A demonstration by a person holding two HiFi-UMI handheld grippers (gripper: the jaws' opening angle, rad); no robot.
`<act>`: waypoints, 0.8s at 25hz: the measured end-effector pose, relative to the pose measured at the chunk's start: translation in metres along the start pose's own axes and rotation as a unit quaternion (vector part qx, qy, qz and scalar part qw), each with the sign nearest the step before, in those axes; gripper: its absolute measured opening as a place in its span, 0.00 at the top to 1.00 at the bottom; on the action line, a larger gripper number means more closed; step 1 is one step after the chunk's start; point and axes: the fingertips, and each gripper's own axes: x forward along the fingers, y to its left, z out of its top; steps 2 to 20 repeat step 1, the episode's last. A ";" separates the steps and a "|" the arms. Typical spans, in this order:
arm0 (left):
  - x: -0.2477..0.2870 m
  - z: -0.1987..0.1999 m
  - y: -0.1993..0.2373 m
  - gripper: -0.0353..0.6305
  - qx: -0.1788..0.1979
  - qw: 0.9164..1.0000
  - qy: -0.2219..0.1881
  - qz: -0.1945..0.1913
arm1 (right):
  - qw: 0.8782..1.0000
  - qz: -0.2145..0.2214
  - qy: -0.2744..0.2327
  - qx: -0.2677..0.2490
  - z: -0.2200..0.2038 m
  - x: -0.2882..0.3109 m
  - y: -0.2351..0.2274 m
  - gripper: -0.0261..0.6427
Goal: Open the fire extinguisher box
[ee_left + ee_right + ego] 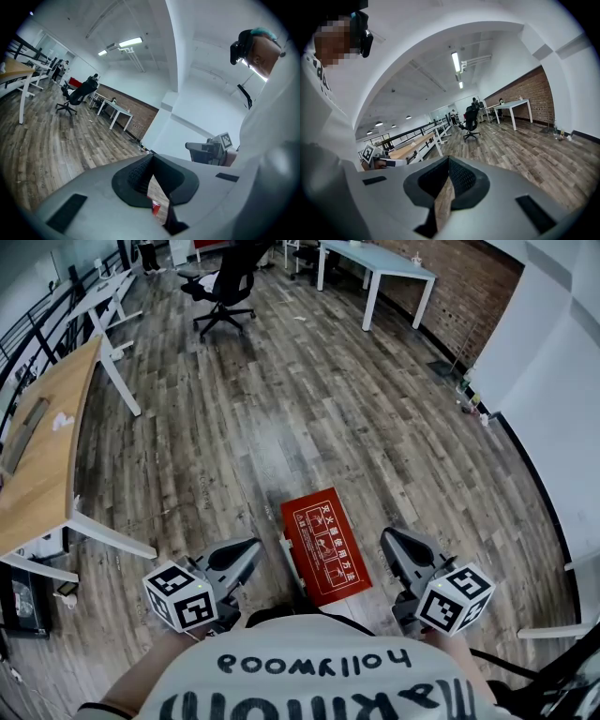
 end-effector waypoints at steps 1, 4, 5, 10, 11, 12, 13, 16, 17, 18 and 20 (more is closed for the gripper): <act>0.000 -0.001 0.000 0.94 0.000 1.000 0.000 -0.001 | 1.000 0.000 0.000 0.000 -0.001 0.000 -0.001 0.95; 0.000 -0.001 0.000 0.94 0.000 1.000 0.000 -0.001 | 1.000 0.000 0.000 0.000 -0.001 0.000 -0.001 0.95; 0.000 -0.001 0.000 0.94 0.000 1.000 0.000 -0.001 | 1.000 0.000 0.000 0.000 -0.001 0.000 -0.001 0.95; 0.000 -0.001 0.000 0.94 0.000 1.000 0.000 -0.001 | 1.000 0.000 0.000 0.000 -0.001 0.000 -0.001 0.95; 0.000 -0.001 0.000 0.94 0.000 1.000 0.000 -0.001 | 1.000 0.000 0.000 0.000 -0.001 0.000 -0.001 0.95; 0.000 -0.001 0.000 0.94 0.000 1.000 0.000 -0.001 | 1.000 0.000 0.000 0.000 -0.001 0.000 -0.001 0.95; 0.000 -0.001 0.000 0.94 0.000 1.000 0.000 -0.001 | 1.000 0.000 0.000 0.000 -0.001 0.000 -0.001 0.95; 0.000 -0.001 0.000 0.94 0.000 1.000 0.000 -0.001 | 1.000 0.000 0.000 0.000 -0.001 0.000 -0.001 0.95; 0.000 -0.001 0.000 0.94 0.000 1.000 0.000 -0.001 | 1.000 0.000 0.000 0.000 -0.001 0.000 -0.001 0.95; 0.000 -0.001 0.000 0.94 0.000 1.000 0.000 -0.001 | 1.000 0.000 0.000 0.000 -0.001 0.000 -0.001 0.95; 0.000 -0.001 0.000 0.94 0.000 1.000 0.000 -0.001 | 1.000 0.000 0.000 0.000 -0.001 0.000 -0.001 0.95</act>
